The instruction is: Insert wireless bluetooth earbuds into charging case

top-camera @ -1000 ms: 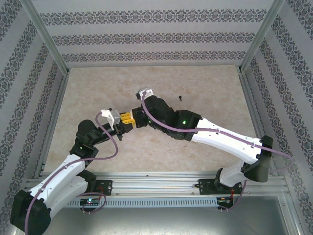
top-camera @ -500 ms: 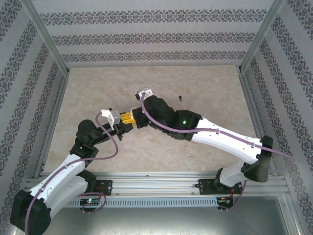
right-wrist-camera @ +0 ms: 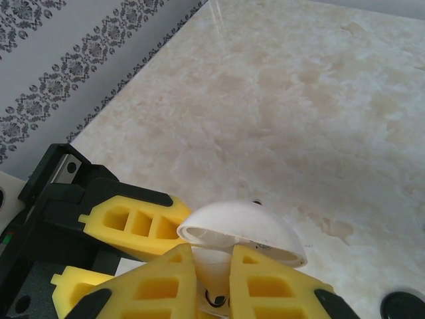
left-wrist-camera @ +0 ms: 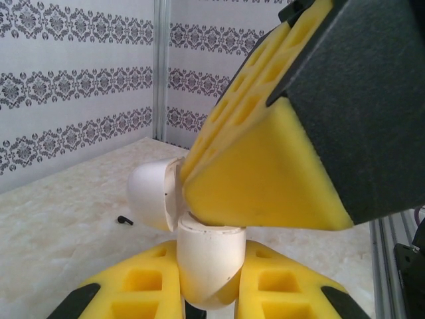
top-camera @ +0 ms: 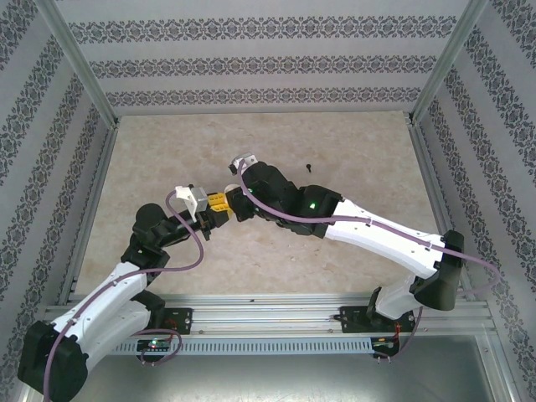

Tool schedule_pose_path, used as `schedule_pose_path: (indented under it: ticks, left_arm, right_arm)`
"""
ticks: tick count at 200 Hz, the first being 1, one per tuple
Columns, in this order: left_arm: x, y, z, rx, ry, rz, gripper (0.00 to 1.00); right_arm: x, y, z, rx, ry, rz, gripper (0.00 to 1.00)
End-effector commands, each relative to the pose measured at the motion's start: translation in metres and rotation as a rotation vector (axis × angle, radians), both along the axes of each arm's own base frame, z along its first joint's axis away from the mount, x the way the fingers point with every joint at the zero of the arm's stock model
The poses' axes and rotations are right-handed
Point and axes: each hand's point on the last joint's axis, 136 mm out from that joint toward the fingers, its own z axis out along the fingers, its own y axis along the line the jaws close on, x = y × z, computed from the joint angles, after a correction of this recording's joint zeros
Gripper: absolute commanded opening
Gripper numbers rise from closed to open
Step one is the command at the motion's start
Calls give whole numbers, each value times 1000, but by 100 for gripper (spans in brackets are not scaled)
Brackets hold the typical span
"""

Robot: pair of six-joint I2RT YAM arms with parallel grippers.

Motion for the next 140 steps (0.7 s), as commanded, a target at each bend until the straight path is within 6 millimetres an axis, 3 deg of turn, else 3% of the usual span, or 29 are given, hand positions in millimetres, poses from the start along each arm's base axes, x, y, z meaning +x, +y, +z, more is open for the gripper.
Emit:
schedule_pose_path:
  ticks: [1, 57, 140]
  left_arm:
    - [-6, -2, 36, -63, -96, -17, 0]
    - [-4, -2, 34, -73, -79, -19, 0]
    - [-4, -4, 30, -78, -45, -35, 0]
  right_arm:
    - [-8, 0, -15, -31, 51, 33, 15]
    - [-4, -8, -10, 5, 94, -14, 32]
    - [-6, -7, 29, 168, 162, 13, 46]
